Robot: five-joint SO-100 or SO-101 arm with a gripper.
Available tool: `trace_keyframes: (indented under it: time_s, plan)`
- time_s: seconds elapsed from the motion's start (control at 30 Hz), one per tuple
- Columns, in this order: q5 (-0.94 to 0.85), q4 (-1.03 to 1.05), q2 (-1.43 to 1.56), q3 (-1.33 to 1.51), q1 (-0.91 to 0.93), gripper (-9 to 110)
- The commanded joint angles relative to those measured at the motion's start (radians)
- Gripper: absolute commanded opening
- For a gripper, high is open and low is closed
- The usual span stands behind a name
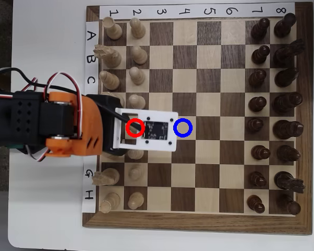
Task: Move the piece to destination
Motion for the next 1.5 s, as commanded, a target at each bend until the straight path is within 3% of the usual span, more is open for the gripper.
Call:
trace_keyframes:
  time_s: [0.0, 1.47]
  plan:
    - [-0.006, -0.014, -0.006, -0.003, -0.014, 22]
    - [-0.031, -0.150, -0.038, 0.158, -0.060, 22]
